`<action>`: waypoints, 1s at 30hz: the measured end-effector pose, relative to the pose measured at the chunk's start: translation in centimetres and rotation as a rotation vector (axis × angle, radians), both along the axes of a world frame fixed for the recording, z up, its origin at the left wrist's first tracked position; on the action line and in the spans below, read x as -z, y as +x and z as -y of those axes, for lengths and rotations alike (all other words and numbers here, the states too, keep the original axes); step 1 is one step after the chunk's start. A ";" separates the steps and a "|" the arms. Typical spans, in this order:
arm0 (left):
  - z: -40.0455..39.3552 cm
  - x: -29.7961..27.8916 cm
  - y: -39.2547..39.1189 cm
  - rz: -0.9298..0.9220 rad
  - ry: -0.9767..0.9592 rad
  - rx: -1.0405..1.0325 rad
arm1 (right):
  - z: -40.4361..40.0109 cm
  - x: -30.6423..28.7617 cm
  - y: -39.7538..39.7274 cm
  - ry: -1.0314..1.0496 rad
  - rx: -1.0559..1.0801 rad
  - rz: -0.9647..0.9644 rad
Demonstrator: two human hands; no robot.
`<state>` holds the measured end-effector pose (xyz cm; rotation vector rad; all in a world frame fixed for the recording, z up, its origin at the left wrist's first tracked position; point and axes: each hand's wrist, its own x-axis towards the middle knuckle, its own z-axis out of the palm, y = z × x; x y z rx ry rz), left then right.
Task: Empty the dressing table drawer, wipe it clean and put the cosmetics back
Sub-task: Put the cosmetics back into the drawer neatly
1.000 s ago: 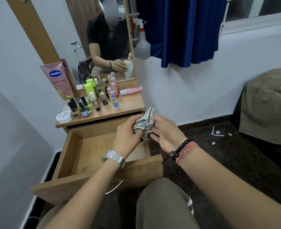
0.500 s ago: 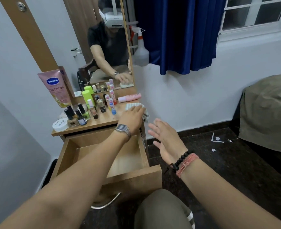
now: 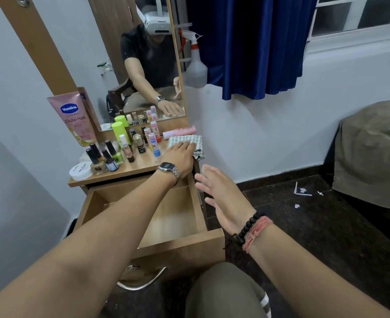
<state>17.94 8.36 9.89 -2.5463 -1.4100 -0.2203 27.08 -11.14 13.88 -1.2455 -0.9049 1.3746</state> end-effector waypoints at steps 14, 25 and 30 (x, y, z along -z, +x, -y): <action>3.0 -2.9 -0.4 -0.027 0.093 0.029 | 0.2 0.7 -1.3 0.047 -0.058 0.152; -1.1 -16.1 -16.1 0.604 0.435 -0.091 | 0.2 1.5 -2.4 0.078 -0.142 0.340; -5.9 -18.7 -23.1 0.609 0.325 -0.482 | 0.4 2.3 -3.8 0.114 -0.258 0.521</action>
